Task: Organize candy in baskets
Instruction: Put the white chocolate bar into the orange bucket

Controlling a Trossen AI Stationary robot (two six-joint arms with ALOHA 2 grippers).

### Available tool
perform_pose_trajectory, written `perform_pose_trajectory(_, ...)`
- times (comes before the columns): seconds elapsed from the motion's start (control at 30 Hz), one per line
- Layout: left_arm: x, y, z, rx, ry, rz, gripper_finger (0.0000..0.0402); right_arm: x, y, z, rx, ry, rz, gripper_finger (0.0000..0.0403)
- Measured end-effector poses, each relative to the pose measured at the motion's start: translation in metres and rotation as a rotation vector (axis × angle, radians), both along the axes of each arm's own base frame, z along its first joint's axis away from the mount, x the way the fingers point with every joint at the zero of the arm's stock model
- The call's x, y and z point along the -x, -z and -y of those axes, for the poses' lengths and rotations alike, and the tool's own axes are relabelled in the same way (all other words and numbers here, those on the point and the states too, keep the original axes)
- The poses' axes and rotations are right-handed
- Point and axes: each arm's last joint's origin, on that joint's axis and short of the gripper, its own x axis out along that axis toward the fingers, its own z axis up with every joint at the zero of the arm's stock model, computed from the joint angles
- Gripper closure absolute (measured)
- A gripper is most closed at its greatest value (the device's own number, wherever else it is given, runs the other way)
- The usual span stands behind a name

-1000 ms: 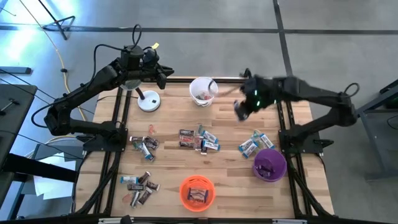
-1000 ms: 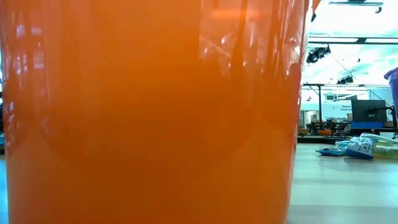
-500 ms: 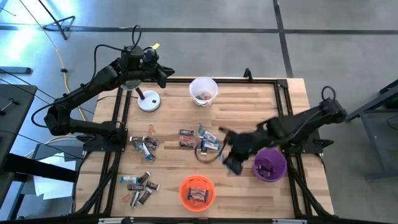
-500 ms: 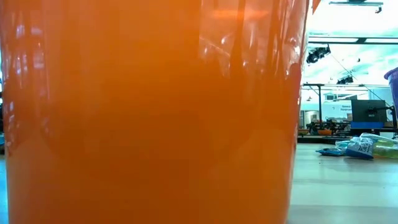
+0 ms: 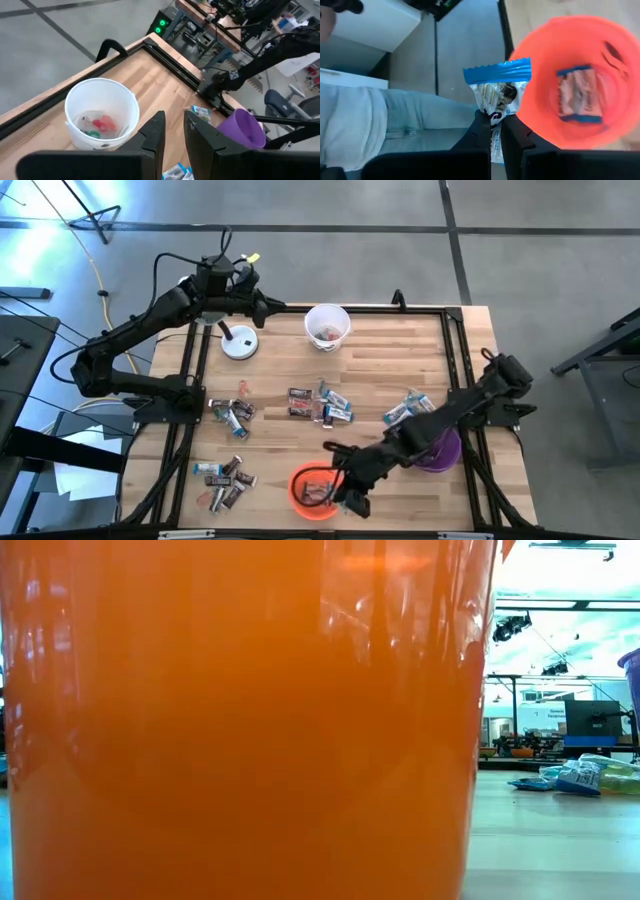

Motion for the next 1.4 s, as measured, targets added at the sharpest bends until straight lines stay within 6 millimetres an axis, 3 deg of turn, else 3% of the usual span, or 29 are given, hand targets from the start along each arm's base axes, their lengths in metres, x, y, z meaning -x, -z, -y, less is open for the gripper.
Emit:
perform_pose_trajectory(0.3,-0.005,0.000,0.008,-0.004,0.037,0.000,0.0346,-0.020,0.036,0.015,0.091,0.035,-0.116,0.0400)
perform_pose_trajectory(0.5,-0.007,0.000,0.012,-0.005,0.069,0.003,0.0346,-0.027,0.045,0.021,0.159,-0.005,-0.091,0.0400)
perform_pose_trajectory(0.63,-0.007,-0.001,0.013,0.006,0.099,0.011,0.0346,-0.029,0.046,0.024,0.164,0.000,-0.091,0.0373)
perform_pose_trajectory(1.0,-0.007,-0.001,0.013,0.007,0.105,0.012,0.0346,-0.031,0.044,0.024,0.147,-0.034,-0.067,0.0223)
perform_pose_trajectory(1.27,-0.007,-0.001,0.013,0.016,0.101,0.014,0.0346,-0.032,0.036,0.041,0.001,-0.086,-0.141,0.0213)
perform_pose_trajectory(1.4,-0.007,-0.001,0.013,0.029,0.096,0.016,0.0346,-0.023,0.029,0.055,0.048,-0.101,-0.191,0.0222)
